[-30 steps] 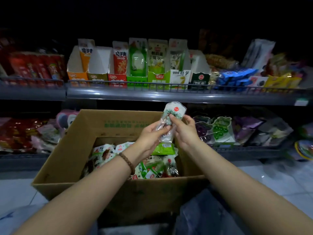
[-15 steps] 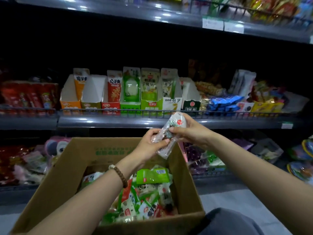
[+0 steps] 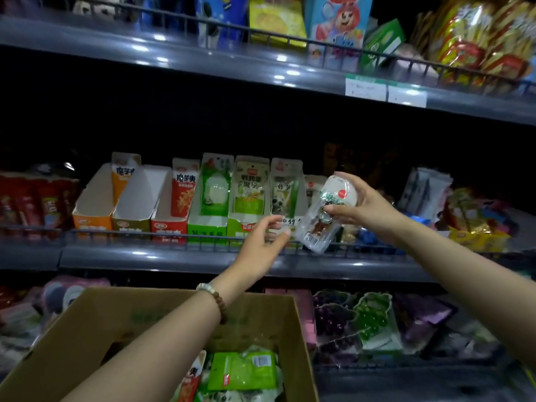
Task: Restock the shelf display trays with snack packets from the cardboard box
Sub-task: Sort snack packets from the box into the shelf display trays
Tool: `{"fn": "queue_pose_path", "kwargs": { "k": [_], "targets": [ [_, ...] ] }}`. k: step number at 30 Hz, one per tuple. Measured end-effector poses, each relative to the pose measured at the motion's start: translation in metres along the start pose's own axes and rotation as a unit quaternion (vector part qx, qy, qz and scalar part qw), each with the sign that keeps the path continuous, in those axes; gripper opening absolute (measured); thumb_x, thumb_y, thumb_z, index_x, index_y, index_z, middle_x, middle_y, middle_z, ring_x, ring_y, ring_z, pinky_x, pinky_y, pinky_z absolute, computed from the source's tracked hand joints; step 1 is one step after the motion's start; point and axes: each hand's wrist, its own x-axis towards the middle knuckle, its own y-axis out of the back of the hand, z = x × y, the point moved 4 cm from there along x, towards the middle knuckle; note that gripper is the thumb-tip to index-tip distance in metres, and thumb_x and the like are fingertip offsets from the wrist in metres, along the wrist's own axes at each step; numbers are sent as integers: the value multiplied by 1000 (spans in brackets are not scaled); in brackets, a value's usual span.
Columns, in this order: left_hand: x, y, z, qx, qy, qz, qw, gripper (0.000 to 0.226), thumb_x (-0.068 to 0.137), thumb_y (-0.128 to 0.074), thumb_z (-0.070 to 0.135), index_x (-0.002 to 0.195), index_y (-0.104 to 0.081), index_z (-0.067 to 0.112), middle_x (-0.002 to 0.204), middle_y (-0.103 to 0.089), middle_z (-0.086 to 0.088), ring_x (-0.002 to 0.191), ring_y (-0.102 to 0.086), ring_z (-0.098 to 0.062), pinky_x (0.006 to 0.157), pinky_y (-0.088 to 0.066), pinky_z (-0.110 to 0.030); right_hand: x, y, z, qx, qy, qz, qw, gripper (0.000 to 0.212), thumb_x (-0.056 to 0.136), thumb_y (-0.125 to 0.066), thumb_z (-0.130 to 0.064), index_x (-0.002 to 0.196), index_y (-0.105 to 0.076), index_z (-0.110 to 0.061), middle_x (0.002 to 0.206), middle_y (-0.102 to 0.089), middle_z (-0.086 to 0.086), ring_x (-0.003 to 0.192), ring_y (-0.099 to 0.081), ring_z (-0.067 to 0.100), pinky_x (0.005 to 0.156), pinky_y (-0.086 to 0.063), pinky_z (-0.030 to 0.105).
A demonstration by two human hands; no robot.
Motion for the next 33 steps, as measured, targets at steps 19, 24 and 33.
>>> {"fn": "queue_pose_path", "kwargs": {
  "k": [19,24,33],
  "targets": [
    [123,-47,-3,484,-53,-139,862,96,75,-54,72,149,-6,33,86,-60,2,71,-55,-8,58,-45,-18,176,35,61,-304,15,-21,952,35,78,-76,-19,109,-66,-6,109,-68,7,102,-64,22,86,-54,36],
    [127,-51,-14,527,-98,-127,835,101,79,-49,71,147,17,37,119,-62,-2,107,-59,-19,87,-49,-31,200,17,84,-336,0,-102,936,45,80,-74,-20,121,-60,-8,118,-63,1,111,-58,18,92,-49,28],
    [128,-51,-15,525,-91,-135,836,99,77,-50,70,147,14,40,107,-62,0,83,-55,-13,79,-50,-26,214,25,87,-436,61,-98,893,52,76,-77,-24,123,-57,-13,122,-61,3,112,-57,19,96,-46,31]
  ]
}}
